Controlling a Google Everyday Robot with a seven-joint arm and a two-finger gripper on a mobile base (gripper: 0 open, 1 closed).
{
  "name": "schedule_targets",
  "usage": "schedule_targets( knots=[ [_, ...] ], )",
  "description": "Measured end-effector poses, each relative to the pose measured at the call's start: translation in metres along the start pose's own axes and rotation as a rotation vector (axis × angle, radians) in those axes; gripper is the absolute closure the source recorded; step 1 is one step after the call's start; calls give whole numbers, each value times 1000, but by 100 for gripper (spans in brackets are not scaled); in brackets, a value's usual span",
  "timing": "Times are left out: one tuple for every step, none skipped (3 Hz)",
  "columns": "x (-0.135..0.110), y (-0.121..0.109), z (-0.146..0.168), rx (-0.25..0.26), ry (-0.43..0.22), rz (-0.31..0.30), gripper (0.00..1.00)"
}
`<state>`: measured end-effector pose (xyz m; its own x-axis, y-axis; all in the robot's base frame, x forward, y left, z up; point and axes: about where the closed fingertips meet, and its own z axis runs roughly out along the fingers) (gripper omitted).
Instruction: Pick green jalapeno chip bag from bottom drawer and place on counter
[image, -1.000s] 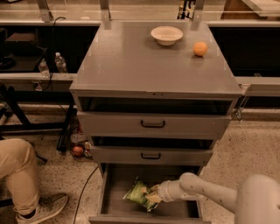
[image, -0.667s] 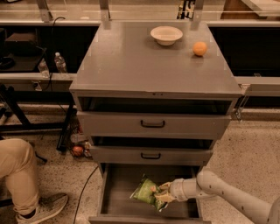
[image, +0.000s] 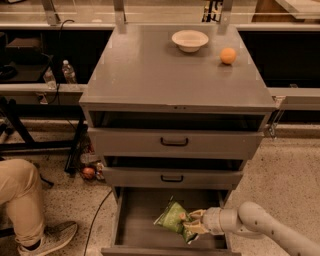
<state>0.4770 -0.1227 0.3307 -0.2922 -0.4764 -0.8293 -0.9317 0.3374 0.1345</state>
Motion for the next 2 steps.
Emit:
schedule_targets(
  knots=[
    [-36, 20, -52, 84, -66, -89, 100],
    [-74, 31, -97, 150, -121, -168, 100]
  ],
)
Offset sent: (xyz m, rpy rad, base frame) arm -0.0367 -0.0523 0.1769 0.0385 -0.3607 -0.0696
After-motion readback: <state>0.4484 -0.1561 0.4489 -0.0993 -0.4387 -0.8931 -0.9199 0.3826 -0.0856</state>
